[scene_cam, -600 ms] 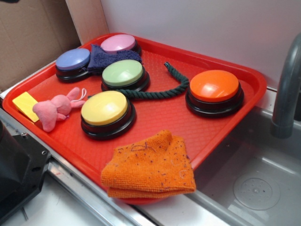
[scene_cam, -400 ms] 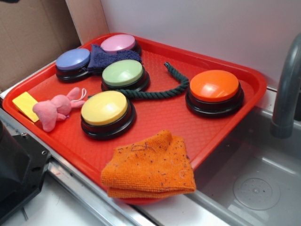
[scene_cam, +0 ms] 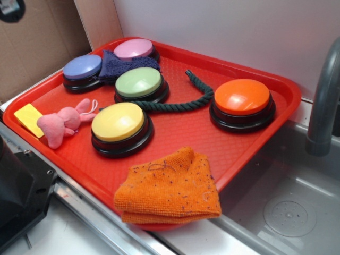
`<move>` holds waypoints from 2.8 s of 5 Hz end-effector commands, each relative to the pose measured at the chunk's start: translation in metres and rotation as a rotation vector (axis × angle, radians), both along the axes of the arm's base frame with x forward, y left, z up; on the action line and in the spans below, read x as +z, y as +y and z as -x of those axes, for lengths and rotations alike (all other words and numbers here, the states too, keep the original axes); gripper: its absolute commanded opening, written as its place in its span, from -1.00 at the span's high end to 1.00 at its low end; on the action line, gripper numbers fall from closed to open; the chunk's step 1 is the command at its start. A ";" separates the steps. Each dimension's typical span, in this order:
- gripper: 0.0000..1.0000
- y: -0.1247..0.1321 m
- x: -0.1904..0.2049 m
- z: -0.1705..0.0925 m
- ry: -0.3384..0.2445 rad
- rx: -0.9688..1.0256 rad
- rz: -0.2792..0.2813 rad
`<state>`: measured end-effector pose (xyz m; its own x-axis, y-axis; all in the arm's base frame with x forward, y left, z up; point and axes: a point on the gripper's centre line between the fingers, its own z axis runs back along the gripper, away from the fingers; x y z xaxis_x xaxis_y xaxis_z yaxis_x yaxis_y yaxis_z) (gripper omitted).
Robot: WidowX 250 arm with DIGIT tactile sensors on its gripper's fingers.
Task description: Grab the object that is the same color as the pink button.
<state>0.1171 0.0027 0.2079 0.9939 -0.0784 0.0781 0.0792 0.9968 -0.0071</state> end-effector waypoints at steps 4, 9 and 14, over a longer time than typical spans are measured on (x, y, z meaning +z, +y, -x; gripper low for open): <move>-1.00 0.050 -0.145 -0.022 -0.004 -0.099 0.050; 1.00 0.042 -0.162 -0.020 0.043 -0.008 0.036; 1.00 -0.058 -0.036 -0.084 -0.071 -0.091 0.072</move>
